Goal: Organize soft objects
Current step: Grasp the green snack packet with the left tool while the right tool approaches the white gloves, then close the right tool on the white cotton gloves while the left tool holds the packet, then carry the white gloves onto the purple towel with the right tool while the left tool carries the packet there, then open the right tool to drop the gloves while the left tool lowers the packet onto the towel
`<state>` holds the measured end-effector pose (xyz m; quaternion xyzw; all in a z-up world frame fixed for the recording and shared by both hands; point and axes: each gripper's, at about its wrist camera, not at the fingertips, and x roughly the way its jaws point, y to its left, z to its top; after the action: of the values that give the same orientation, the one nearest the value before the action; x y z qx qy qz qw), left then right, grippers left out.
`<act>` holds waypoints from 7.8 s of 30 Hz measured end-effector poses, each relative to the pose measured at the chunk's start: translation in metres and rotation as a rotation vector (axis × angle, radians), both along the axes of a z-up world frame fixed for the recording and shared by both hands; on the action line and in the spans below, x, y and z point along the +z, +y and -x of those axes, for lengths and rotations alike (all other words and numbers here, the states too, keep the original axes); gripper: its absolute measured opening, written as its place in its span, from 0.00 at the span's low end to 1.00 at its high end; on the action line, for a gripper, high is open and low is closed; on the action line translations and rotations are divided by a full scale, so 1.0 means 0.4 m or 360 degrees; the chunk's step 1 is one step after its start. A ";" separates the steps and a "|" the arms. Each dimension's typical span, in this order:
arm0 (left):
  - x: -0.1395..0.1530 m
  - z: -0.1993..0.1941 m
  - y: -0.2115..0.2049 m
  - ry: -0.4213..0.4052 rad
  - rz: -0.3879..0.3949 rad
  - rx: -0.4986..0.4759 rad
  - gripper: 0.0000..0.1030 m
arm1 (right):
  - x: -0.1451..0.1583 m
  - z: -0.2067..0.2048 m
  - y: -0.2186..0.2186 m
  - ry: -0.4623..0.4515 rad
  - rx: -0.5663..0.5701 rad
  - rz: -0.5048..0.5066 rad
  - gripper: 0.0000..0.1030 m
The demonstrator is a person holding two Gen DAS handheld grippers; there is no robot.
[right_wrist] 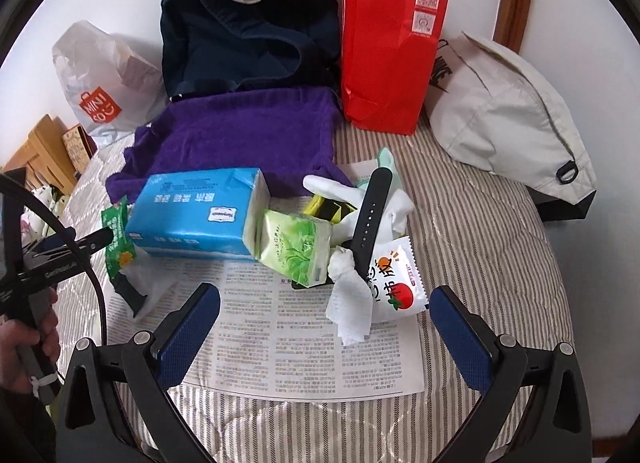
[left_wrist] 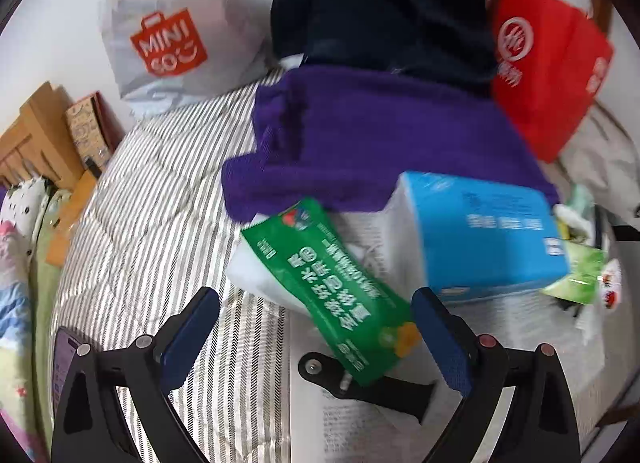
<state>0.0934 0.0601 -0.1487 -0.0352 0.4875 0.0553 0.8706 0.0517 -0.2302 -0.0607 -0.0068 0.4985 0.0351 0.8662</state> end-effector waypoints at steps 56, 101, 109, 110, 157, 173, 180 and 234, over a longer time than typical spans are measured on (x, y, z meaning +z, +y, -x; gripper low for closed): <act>0.027 0.045 0.040 -0.0096 0.0201 -0.0099 0.30 | -0.084 -0.067 -0.119 0.0084 -0.0119 -0.0028 1.00; 0.022 0.033 0.035 -0.0088 0.0280 -0.0140 0.30 | -0.278 -0.186 -0.232 0.0243 -0.0225 -0.0099 0.37; 0.018 0.032 0.034 -0.0085 0.0285 -0.0136 0.30 | -0.255 -0.182 -0.207 0.0242 -0.0094 -0.0106 0.42; 0.019 0.033 0.033 -0.0086 0.0285 -0.0140 0.30 | -0.251 -0.184 -0.211 0.0240 -0.0116 -0.0057 0.57; 0.184 -0.057 0.062 -0.0263 0.0199 -0.0188 0.30 | 0.000 -0.268 -0.011 -0.0127 0.0202 -0.0264 0.09; 0.140 -0.218 0.084 -0.0217 0.0221 -0.0194 0.30 | -0.081 -0.470 0.094 -0.0004 0.0241 -0.0222 0.09; 0.117 -0.269 0.094 -0.0182 0.0225 -0.0199 0.30 | -0.159 -0.571 0.134 0.0103 0.0252 -0.0160 0.09; -0.057 -0.482 0.017 0.0074 0.0134 -0.0148 0.57 | -0.088 -0.343 -0.035 0.0086 0.0092 -0.0323 0.58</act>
<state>0.2863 0.0670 -0.1716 -0.0478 0.5106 -0.0049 0.8584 0.1888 -0.2442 -0.0960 0.0674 0.5151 0.1106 0.8473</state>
